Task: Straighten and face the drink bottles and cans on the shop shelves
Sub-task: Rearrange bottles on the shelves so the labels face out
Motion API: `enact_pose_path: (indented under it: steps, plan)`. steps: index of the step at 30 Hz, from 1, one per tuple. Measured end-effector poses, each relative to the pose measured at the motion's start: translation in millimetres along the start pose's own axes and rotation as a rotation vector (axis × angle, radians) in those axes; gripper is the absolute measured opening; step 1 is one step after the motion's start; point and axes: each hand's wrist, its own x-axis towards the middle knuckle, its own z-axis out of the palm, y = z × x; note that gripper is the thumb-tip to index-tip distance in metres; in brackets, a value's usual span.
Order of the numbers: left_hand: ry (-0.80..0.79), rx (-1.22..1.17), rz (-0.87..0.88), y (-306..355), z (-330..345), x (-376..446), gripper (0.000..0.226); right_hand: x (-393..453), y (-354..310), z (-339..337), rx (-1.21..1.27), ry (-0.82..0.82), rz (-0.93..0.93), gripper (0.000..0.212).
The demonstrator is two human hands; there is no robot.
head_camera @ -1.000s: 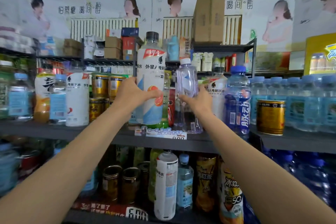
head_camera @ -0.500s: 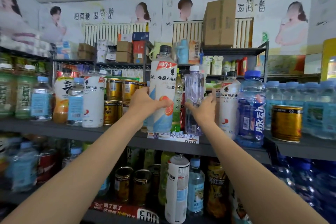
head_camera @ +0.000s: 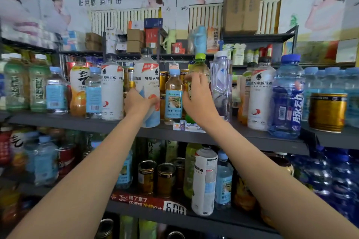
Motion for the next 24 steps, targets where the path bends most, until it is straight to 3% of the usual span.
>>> enact_pose_path:
  steps: [5, 11, 15, 17, 20, 22, 24]
  plan:
    - [-0.024, 0.091, -0.012, -1.6, 14.2, 14.0, 0.056, -12.2, 13.0, -8.5, 0.008, -0.02, 0.105, 0.03]
    - [-0.027, 0.15, 0.015, -9.5, 30.5, 21.8, 0.057, -42.0, 20.9, -11.8, -0.028, -0.044, 0.069, 0.023]
    - [-0.027, 0.114, 0.096, -20.7, 36.1, 23.3, 0.061, -64.6, 25.2, -18.8, 0.03, 0.048, 0.115, 0.021]
    - [0.032, 0.115, 0.199, -25.1, 34.7, 12.4, 0.064, -86.2, 29.5, -20.3, 0.019, 0.1, 0.123, 0.02]
    - [0.196, 0.085, 0.509, -37.5, 31.3, -32.4, 0.044, -131.5, 39.4, -14.8, -0.024, 0.101, 0.201, 0.018]
    - [0.159, 0.077, 0.74, -53.7, 33.9, -72.6, 0.034, -157.4, 48.3, -6.3, -0.058, 0.075, 0.296, 0.017]
    - [0.012, 0.113, 0.908, -77.2, 40.2, -106.8, 0.032, -171.3, 56.1, 1.9, -0.089, 0.045, 0.39, 0.01]
